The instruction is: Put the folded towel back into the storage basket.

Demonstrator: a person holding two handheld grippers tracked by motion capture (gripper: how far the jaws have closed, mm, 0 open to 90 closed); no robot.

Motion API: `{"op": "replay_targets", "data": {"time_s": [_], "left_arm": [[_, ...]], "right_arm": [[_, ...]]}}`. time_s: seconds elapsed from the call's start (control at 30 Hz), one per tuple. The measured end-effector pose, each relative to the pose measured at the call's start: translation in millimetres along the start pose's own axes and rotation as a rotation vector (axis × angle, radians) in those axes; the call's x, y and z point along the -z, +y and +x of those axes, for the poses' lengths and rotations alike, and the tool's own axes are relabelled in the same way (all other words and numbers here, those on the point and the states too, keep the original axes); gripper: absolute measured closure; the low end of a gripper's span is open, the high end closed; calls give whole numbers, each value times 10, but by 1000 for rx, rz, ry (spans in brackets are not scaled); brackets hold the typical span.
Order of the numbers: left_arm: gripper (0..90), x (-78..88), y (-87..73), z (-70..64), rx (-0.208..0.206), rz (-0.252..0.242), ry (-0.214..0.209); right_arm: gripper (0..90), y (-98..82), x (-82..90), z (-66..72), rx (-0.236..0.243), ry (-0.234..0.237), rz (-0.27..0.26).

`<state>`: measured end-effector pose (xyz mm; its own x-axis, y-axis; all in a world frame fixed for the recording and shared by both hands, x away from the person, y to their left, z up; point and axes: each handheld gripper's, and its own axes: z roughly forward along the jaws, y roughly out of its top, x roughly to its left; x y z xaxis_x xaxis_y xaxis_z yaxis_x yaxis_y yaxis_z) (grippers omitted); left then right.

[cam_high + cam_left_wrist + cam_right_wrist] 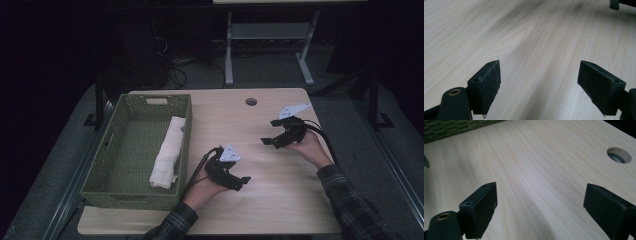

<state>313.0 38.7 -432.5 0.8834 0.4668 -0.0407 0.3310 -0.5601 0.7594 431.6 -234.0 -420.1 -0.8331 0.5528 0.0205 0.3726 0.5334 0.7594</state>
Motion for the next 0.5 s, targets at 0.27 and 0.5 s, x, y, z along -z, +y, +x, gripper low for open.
{"op": "replay_targets", "data": {"time_s": [0.27, 0.5], "left_arm": [[175, -108, -99, -39, 4, 19, -4], [165, -183, -166, -54, -2, 51, 7]], "right_arm": [[124, -224, 98, 14, -37, -21, -22], [107, -349, 91, 64, -64, -3, 2]]}}
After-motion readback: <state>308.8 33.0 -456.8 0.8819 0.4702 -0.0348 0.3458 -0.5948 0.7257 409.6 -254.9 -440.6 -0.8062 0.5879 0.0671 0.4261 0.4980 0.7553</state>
